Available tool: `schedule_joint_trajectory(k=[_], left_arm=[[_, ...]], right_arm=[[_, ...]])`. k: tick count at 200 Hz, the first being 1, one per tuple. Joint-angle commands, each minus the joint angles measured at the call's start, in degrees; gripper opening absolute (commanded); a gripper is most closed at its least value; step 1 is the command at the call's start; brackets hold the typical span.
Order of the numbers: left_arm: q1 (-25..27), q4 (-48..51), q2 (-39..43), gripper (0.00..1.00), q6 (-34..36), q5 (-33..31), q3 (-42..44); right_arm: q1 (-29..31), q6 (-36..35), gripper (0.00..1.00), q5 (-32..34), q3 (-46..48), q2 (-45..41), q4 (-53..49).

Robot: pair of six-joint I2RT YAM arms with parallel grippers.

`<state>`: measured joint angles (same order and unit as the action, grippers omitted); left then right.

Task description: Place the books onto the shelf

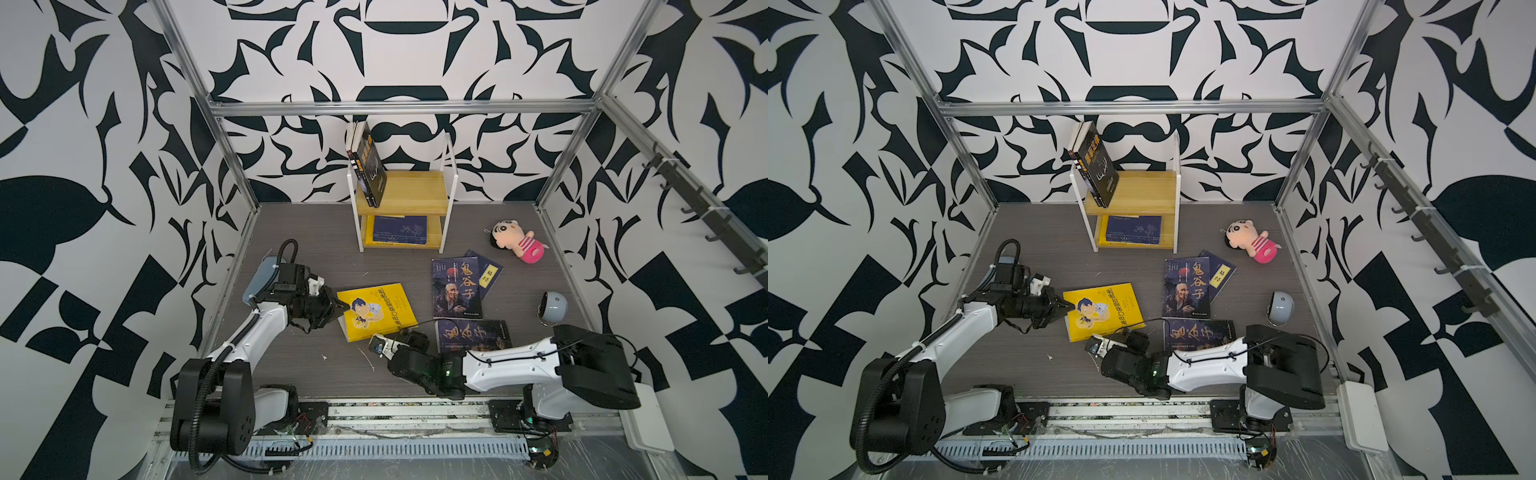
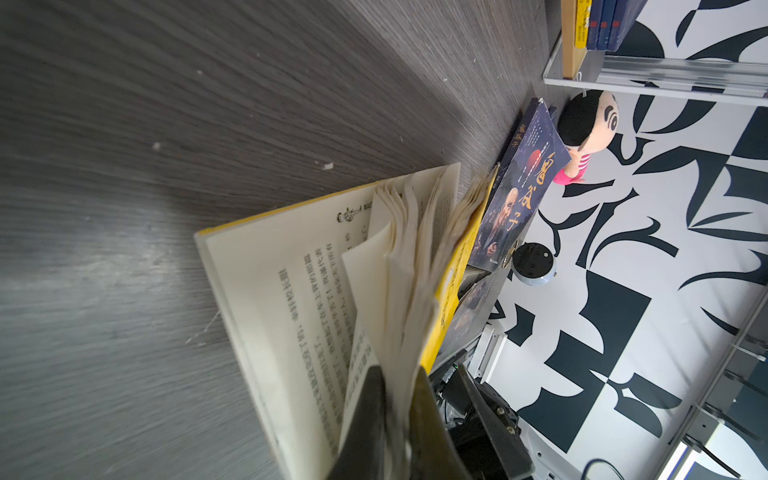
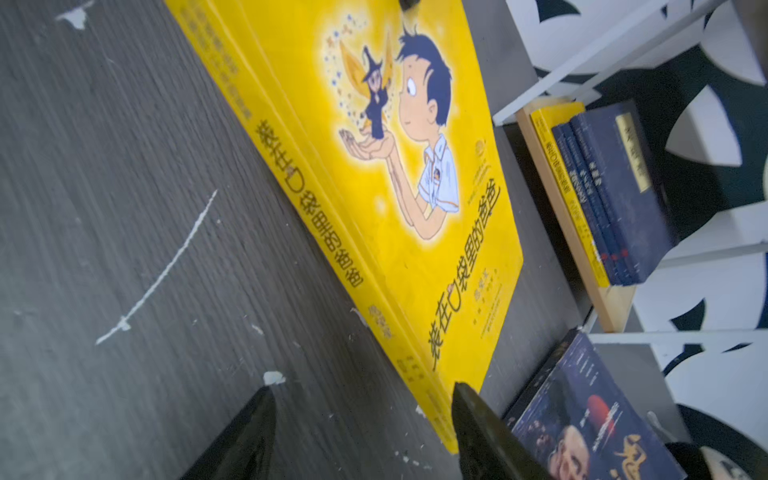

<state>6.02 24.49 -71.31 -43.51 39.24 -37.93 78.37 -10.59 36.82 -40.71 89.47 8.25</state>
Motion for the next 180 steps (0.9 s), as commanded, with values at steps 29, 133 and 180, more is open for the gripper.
schedule_joint_trajectory(k=[29, 133, 180], left_arm=[[-0.28, -0.23, 0.13, 0.00, -0.65, 1.32, -1.03], [-0.35, -0.85, 2.95, 0.34, 2.54, -1.41, -1.06], [-4.87, -0.18, 6.21, 0.56, 10.68, -3.80, -4.73]], right_arm=[[-0.55, -15.74, 0.65, 2.74, -2.06, 5.04, 15.67], [-4.78, -15.48, 0.00, -2.05, -5.24, 9.20, 16.94], [-5.36, -13.68, 0.00, -1.25, -3.42, 6.24, 16.68]])
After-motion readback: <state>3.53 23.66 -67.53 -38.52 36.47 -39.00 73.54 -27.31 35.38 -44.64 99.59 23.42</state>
